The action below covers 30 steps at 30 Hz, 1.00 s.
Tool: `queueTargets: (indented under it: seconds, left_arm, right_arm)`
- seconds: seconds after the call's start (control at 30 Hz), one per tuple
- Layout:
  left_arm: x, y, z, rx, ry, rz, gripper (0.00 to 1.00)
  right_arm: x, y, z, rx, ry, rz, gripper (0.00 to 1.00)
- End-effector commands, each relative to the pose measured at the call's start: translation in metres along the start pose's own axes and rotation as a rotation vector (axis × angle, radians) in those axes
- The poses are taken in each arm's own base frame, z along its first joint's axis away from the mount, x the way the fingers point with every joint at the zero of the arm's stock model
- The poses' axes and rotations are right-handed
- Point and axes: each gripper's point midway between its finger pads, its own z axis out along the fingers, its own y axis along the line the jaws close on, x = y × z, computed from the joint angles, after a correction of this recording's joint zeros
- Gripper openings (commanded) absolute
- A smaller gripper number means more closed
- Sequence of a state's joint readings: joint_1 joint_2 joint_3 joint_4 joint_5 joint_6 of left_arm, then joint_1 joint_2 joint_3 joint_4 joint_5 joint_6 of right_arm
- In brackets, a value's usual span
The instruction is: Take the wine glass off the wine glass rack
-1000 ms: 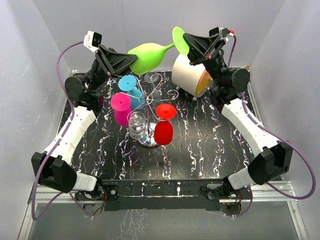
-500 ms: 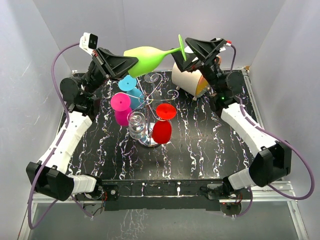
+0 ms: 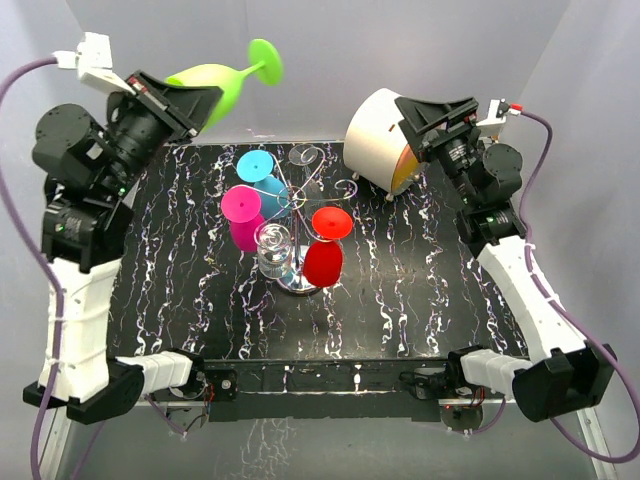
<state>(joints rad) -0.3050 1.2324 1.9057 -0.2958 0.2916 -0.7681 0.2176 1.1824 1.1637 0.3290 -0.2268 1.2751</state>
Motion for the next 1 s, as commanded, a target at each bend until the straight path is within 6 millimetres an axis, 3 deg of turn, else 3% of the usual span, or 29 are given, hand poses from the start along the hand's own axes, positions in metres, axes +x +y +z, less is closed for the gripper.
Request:
queueTargets:
  seconds: [0.0,0.17,0.3,0.6,0.83,0.97]
  left_arm:
    - [0.006,0.111,-0.039,-0.557,0.103,0.330,0.00]
    - [0.005,0.179,-0.066,-0.924,0.231,0.509,0.00]
    - [0.023,0.224,-0.076,-1.088,0.354,0.579,0.00]
    - [0.061,0.336,-0.098,-1.173,0.565,0.352,0.00]
    - [0.099,0.401,-0.095,-1.235,0.721,0.265,0.00]
    - [0.106,0.427,-0.085,-1.245,0.751,0.239,0.00]
  right_arm:
    - [-0.020,-0.028,-0.020,0.187,-0.076,-0.299,0.97]
    - [-0.031,-0.043,-0.043,0.300,-0.101,-0.457,0.96]
    - [-0.036,-0.048,-0.056,0.349,-0.106,-0.515,0.96]
    - [-0.030,-0.056,-0.061,0.374,-0.067,-0.546,0.96]
    - [-0.025,-0.061,-0.056,0.373,-0.039,-0.540,0.96]
    - [-0.024,-0.065,-0.056,0.381,-0.032,-0.551,0.96]
